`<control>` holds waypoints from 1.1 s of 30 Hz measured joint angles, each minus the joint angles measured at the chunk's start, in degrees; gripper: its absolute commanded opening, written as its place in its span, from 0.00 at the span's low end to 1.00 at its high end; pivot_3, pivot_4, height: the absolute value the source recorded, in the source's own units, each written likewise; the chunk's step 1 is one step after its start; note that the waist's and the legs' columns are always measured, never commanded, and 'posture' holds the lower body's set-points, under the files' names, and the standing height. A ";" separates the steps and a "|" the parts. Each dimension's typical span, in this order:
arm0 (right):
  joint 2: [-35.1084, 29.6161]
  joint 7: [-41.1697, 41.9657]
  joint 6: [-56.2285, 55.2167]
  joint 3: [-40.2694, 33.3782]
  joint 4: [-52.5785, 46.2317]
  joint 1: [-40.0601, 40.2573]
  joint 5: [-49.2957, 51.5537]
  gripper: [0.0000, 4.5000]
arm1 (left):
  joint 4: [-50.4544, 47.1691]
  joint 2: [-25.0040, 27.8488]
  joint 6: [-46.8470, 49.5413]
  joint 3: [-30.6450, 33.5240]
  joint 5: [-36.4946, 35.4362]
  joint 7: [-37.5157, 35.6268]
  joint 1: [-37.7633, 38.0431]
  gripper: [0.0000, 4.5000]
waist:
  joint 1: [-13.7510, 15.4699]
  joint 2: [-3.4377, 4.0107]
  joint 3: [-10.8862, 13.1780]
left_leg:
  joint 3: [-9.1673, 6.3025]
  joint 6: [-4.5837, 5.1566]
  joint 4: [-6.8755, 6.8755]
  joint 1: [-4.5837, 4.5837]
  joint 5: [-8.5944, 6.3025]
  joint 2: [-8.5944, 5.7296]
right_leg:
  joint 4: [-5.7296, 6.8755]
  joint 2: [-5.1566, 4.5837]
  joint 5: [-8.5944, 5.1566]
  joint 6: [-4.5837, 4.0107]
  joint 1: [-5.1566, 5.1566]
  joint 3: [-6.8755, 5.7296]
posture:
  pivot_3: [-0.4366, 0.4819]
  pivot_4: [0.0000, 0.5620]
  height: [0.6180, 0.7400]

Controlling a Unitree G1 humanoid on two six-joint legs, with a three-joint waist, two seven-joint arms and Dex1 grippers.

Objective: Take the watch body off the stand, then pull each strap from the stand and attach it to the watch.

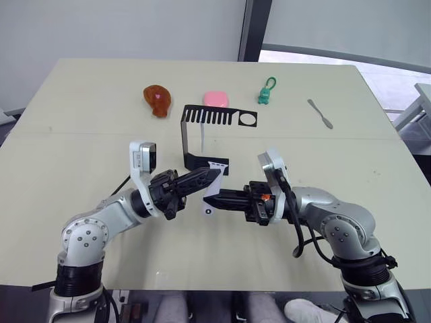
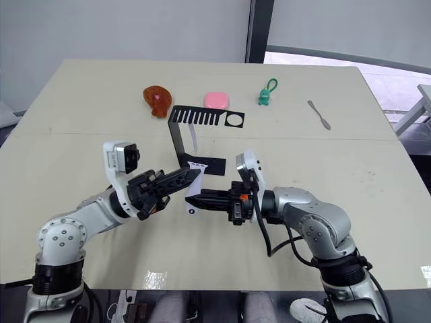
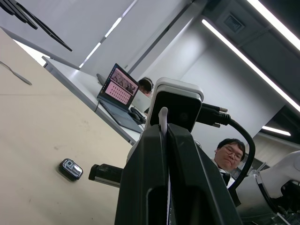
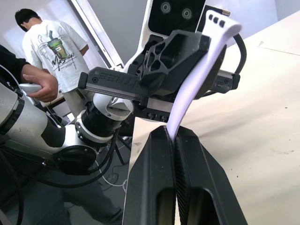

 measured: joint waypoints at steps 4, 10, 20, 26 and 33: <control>-0.04 0.00 0.08 0.02 0.00 0.01 0.00 0.00 | -0.80 0.02 -0.31 0.01 0.03 -0.36 0.51 0.01 | 0.04 0.00 0.00 | 0.00 0.00 0.00 0.00 0.00 0.00 | -0.01 0.00 0.00 0.00 0.00 0.00 | 0.48 0.27 1.00; -0.09 -0.01 -0.38 -0.01 0.00 0.00 -0.80 0.15 | -1.16 0.08 -0.71 0.01 0.21 -0.50 0.72 0.00 | 0.01 0.00 0.00 | 0.00 0.00 -0.01 0.00 0.00 0.00 | -0.02 0.00 0.00 0.00 0.00 0.00 | 0.48 0.27 1.00; -14.00 0.78 -2.24 -7.82 -1.80 7.26 -4.03 0.99 | -4.61 8.44 -4.91 5.48 5.27 -2.91 5.17 0.00 | 0.17 0.00 0.00 | 0.01 0.02 -0.07 -0.03 -0.01 -0.04 | -0.17 -0.03 0.00 0.00 0.01 0.00 | 0.48 0.27 1.00; -15.89 0.12 -16.93 -20.92 2.88 17.67 -12.83 0.99 | -3.95 12.48 -11.75 10.85 13.56 -6.43 11.74 0.00 | 0.18 0.00 0.00 | 0.05 0.02 -0.10 -0.01 -0.02 -0.04 | -0.22 0.00 0.00 0.00 0.03 0.01 | 0.48 0.27 1.00; -16.27 -3.23 -33.45 -36.83 17.64 28.58 -23.62 0.99 | 0.49 14.80 -19.19 19.20 22.96 -7.85 18.21 0.00 | 0.37 0.01 0.01 | 0.09 0.02 -0.11 0.01 -0.02 -0.03 | -0.27 0.00 0.00 0.00 0.04 0.02 | 0.48 0.27 1.00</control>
